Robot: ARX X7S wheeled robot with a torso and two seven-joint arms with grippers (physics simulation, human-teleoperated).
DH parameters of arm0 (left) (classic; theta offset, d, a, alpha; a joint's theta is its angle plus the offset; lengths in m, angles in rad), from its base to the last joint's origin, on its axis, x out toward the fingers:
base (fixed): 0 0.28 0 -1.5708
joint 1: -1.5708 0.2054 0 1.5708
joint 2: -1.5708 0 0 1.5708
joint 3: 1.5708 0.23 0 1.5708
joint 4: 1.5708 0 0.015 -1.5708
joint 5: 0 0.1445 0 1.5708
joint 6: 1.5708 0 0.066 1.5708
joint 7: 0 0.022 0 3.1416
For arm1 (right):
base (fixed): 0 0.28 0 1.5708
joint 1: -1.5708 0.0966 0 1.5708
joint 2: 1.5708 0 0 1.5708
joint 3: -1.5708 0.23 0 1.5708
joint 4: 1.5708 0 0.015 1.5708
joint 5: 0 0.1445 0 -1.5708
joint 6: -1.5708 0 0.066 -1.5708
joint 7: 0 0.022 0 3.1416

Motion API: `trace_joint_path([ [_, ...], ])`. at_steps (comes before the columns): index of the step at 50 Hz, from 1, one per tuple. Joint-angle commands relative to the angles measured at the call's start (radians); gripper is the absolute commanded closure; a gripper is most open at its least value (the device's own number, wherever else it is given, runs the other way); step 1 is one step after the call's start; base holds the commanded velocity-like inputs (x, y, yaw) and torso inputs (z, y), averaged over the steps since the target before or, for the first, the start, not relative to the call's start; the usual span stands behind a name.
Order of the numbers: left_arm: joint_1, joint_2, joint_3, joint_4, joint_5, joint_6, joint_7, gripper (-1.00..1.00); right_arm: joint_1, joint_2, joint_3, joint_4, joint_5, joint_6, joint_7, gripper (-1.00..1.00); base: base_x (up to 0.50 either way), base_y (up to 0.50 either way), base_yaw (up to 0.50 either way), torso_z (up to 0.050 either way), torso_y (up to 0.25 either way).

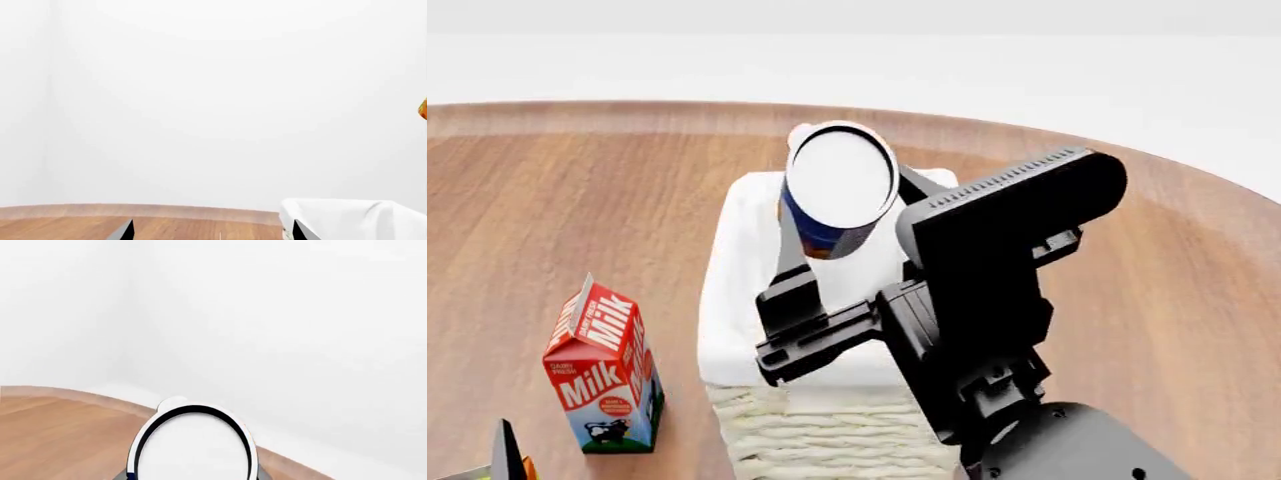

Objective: Pick up the alphabet soup, and put it in the basket.

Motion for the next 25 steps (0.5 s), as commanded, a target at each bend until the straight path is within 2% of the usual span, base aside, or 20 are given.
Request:
trace_joint_path([
  [1, -0.002, -0.001, 0.003, 0.0, 0.001, 0.0, -0.001, -1.0, 0.138, -0.074, -0.036, 0.153, -0.042, 0.079, -0.005, 1.0, 0.0, 0.0, 0.0, 0.0, 0.0],
  [15, -0.002, -0.004, 0.006, -0.001, 0.0, 0.003, -0.002, -1.0, 0.251, -0.143, -0.093, 0.3, -0.065, 0.147, -0.022, 1.0, 0.0, 0.0, 0.0, 0.0, 0.001],
  [25, -0.006, -0.003, 0.013, -0.006, 0.004, 0.003, -0.001, -1.0, 0.348, -0.195, -0.123, 0.398, -0.031, 0.29, -0.001, 1.0, 0.0, 0.0, 0.0, 0.002, 0.001],
])
